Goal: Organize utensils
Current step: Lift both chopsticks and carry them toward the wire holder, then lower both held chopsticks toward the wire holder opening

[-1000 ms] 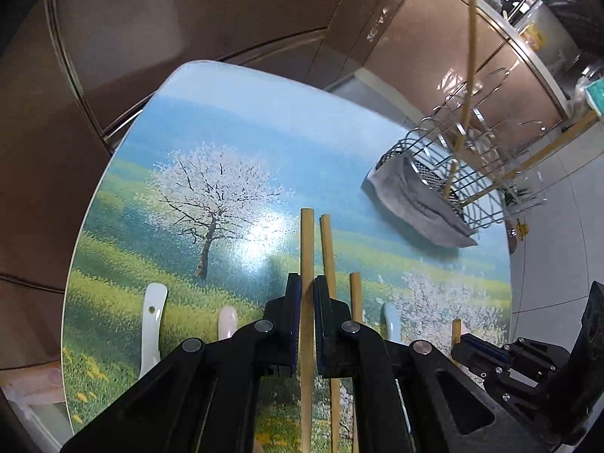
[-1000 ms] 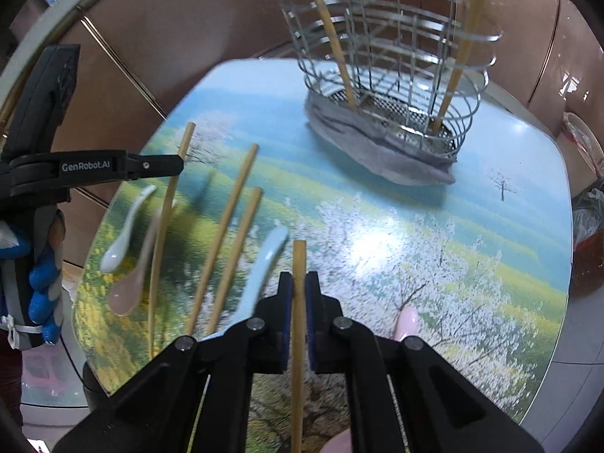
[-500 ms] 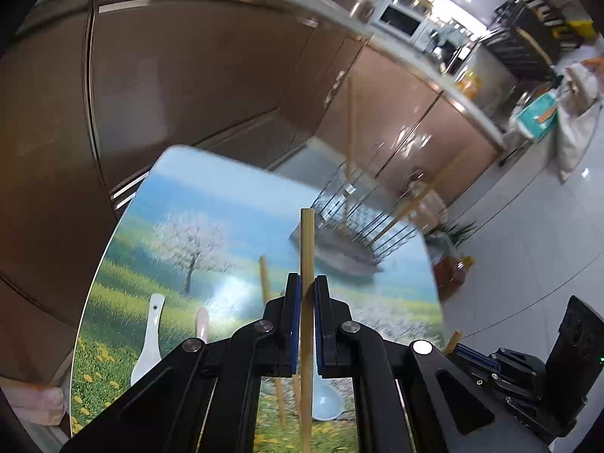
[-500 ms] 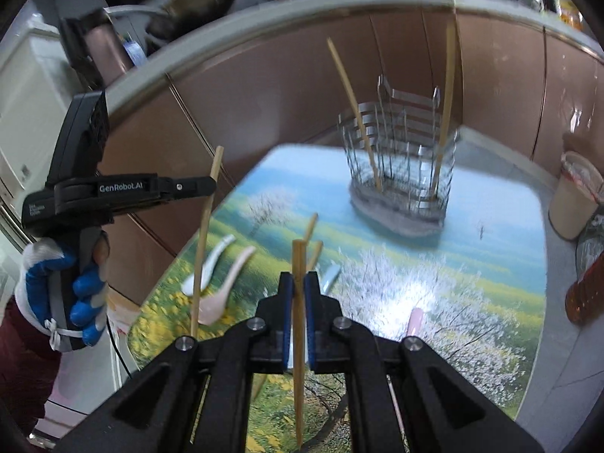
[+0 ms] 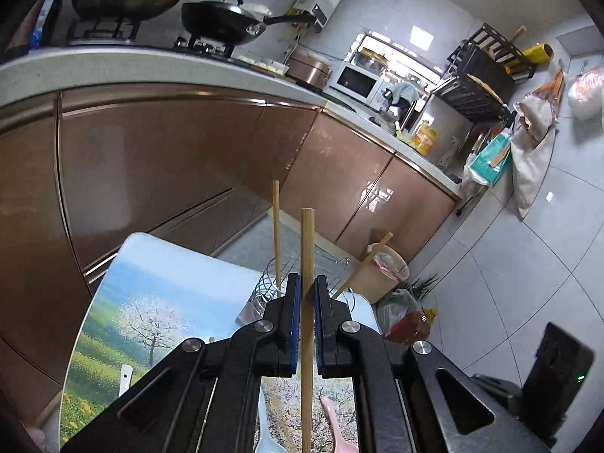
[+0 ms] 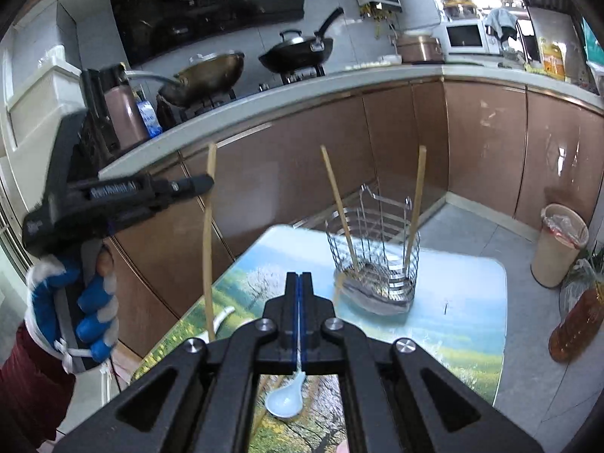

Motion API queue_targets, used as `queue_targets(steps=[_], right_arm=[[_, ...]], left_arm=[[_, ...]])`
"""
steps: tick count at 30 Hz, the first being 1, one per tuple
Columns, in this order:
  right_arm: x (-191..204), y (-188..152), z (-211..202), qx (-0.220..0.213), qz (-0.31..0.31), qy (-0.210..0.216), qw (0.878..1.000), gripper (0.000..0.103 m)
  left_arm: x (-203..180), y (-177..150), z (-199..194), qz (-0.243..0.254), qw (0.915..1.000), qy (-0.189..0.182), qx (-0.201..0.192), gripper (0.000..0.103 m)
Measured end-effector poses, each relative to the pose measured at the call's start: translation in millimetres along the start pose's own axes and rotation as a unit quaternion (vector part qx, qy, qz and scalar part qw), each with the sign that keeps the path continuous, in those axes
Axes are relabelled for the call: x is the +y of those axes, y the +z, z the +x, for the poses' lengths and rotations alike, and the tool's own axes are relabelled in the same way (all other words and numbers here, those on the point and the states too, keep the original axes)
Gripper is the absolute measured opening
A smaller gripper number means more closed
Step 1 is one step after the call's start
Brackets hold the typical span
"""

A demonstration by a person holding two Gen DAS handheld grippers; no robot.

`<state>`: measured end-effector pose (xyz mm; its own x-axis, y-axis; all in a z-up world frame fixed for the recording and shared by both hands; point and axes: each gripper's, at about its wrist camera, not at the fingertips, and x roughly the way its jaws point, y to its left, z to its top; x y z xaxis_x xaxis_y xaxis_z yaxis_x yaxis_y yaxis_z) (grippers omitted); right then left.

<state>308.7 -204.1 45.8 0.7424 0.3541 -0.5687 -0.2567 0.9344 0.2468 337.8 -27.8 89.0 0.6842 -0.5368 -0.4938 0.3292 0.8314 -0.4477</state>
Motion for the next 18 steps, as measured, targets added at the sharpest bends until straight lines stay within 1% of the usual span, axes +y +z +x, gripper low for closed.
queue_targets(steps=[4, 6, 7, 8, 9, 14, 18], right_arm=[[-11.0, -15.3, 33.5, 0.043, 0.013, 0.0, 0.999, 0.0], [-12.4, -22.0, 55.2, 0.076, 0.008, -0.004, 0.997, 0.0], [-13.8, -24.0, 62.5, 0.084, 0.008, -0.008, 0.996, 0.0], [-15.0, -26.8, 71.3, 0.094, 0.01, -0.008, 0.995, 0.004], [-15.8, -29.8, 79.4, 0.106, 0.01, -0.006, 0.994, 0.004], [-11.9, -44.1, 124.1, 0.167, -0.016, -0.008, 0.986, 0.004], [1.9, -48.9, 164.0, 0.216, -0.054, -0.005, 0.975, 0.004]], left_arm=[[7.2, -1.8, 5.2, -0.01, 0.9999, 0.003, 0.01, 0.006], [12.5, -5.3, 6.5, -0.011, 0.9999, 0.008, 0.01, 0.006], [15.8, -6.4, 6.8, -0.014, 0.9998, 0.008, 0.013, 0.006], [19.1, -7.3, 6.9, -0.016, 0.9997, 0.009, 0.013, 0.006], [20.9, -8.3, 6.1, -0.016, 0.9997, 0.011, 0.014, 0.006], [34.0, -14.2, 8.1, -0.02, 0.9994, 0.019, 0.02, 0.006], [49.8, -18.5, 9.4, -0.031, 0.999, 0.022, 0.025, 0.006]])
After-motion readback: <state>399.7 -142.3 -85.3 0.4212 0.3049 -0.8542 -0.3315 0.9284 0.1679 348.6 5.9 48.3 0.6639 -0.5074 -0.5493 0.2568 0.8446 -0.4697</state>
